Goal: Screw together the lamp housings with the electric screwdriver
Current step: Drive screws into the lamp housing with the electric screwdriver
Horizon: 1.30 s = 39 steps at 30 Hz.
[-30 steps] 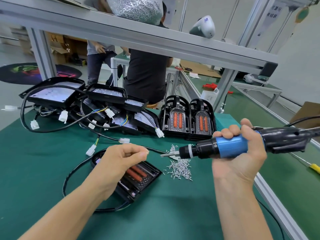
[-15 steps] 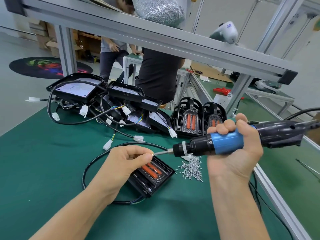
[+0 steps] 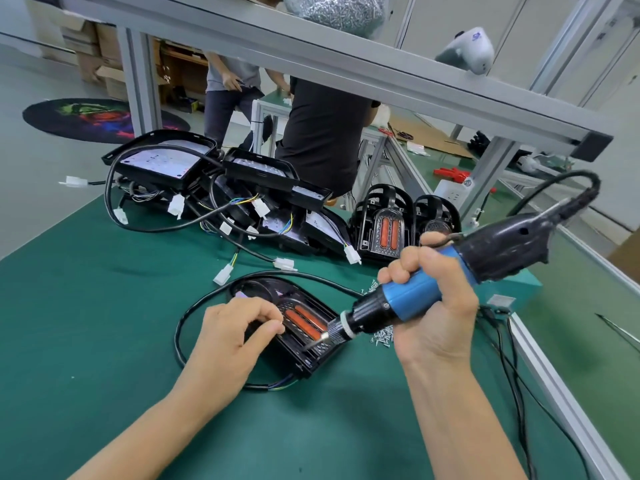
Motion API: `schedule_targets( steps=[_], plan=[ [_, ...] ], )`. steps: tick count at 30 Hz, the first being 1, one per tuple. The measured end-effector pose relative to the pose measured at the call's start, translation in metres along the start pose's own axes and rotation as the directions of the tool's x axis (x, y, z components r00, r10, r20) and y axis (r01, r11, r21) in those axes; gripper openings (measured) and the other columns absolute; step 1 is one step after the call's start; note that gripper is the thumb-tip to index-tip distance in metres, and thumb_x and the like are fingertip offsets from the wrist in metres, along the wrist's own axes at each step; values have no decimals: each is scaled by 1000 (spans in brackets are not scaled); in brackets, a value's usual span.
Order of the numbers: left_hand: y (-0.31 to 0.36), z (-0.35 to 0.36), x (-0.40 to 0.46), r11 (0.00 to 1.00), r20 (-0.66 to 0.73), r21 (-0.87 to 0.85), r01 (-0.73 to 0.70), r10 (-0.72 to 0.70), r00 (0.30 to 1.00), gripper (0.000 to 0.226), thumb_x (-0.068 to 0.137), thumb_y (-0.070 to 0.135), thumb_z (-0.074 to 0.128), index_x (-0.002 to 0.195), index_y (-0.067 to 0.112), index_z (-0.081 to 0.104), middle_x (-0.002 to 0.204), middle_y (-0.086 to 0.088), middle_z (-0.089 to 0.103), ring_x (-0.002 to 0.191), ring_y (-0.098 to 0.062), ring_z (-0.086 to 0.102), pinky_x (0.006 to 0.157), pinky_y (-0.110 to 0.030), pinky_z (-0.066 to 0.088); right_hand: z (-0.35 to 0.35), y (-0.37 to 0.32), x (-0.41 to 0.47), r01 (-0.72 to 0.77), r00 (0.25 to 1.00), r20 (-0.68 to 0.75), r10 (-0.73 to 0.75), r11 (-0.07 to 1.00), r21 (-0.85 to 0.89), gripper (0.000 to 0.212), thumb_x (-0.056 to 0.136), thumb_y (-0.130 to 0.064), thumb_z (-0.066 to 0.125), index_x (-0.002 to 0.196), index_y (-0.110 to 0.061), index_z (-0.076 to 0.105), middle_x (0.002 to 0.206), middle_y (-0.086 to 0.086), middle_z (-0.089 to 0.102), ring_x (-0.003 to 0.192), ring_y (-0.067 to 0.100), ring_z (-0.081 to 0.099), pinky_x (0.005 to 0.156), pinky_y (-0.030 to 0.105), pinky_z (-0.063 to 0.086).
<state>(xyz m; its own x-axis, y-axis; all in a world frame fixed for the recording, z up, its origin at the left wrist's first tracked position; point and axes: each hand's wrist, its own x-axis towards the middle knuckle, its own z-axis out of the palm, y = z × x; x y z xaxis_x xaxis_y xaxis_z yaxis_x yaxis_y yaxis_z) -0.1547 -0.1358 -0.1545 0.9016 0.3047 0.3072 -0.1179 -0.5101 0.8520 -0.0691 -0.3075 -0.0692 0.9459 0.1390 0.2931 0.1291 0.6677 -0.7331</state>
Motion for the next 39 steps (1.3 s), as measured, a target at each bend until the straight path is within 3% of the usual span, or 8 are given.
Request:
schedule_targets(
  steps=[3, 13, 19, 22, 25, 30, 35, 39],
  plan=[
    [-4, 6, -1, 999, -100, 49, -11, 16, 995, 19, 89, 11, 62, 81, 29, 63, 82, 13, 64, 91, -22, 55, 91, -42, 41, 3, 8, -4, -15, 1000, 21, 16, 999, -46, 33, 59, -6, 65, 87, -15, 51, 57, 0, 46, 47, 14, 46, 52, 26, 43],
    [-8, 11, -2, 998, -140, 55, -35, 42, 989, 23, 91, 11, 60, 84, 33, 59, 84, 13, 62, 92, -16, 52, 84, -16, 35, 4, 10, -3, 17, 999, 44, -12, 995, -101, 26, 71, -3, 55, 62, -27, 59, 51, -3, 49, 46, 13, 48, 52, 25, 43],
    [-3, 8, 3, 995, -135, 66, -73, 81, 987, 21, 90, 11, 62, 82, 29, 61, 83, 11, 63, 89, -16, 56, 85, -34, 41, -1, 6, -3, 72, 997, -36, -75, 994, -85, 20, 71, -3, 55, 87, -15, 56, 55, -1, 47, 47, 14, 47, 53, 26, 42],
    [12, 6, 17, 985, -165, 86, -149, 161, 973, 11, 86, 14, 65, 79, 23, 66, 80, 17, 65, 84, -8, 56, 80, -23, 41, -13, -9, 0, 139, 984, -110, -141, 990, -24, 24, 71, -4, 54, 93, -13, 53, 57, -2, 46, 48, 13, 46, 54, 25, 43],
    [31, 13, 38, 972, -96, 108, -206, 217, 972, 9, 83, 18, 65, 75, 24, 66, 77, 16, 65, 82, -7, 54, 75, -16, 39, -26, -29, 5, 235, 953, -193, -233, 972, -10, 23, 70, -6, 54, 92, -13, 52, 57, -4, 47, 48, 11, 45, 56, 23, 44],
    [48, 56, 83, 928, 160, 271, -257, 220, 962, 12, 84, 29, 62, 79, 22, 71, 79, 9, 69, 85, -15, 59, 87, -40, 42, -51, -49, 8, 282, 913, -299, -276, 959, -23, 21, 69, -7, 54, 88, -15, 52, 56, -4, 47, 48, 11, 45, 57, 22, 44],
    [46, 103, 121, 794, 433, 552, -254, -12, 902, 12, 86, 22, 60, 79, 28, 68, 88, 9, 70, 91, -14, 60, 96, -35, 31, -71, -53, 3, 278, 903, -336, -268, 960, -18, 20, 68, -7, 54, 86, -17, 52, 57, -4, 46, 48, 11, 45, 56, 22, 43],
    [37, 117, 130, 769, 468, 609, -194, -152, 870, 12, 80, 13, 63, 79, 22, 72, 87, 6, 72, 90, -16, 61, 95, -36, 29, -80, -54, 2, 286, 894, -349, -280, 957, -35, 20, 68, -7, 54, 86, -16, 52, 56, -4, 46, 48, 11, 45, 56, 22, 44]
  ],
)
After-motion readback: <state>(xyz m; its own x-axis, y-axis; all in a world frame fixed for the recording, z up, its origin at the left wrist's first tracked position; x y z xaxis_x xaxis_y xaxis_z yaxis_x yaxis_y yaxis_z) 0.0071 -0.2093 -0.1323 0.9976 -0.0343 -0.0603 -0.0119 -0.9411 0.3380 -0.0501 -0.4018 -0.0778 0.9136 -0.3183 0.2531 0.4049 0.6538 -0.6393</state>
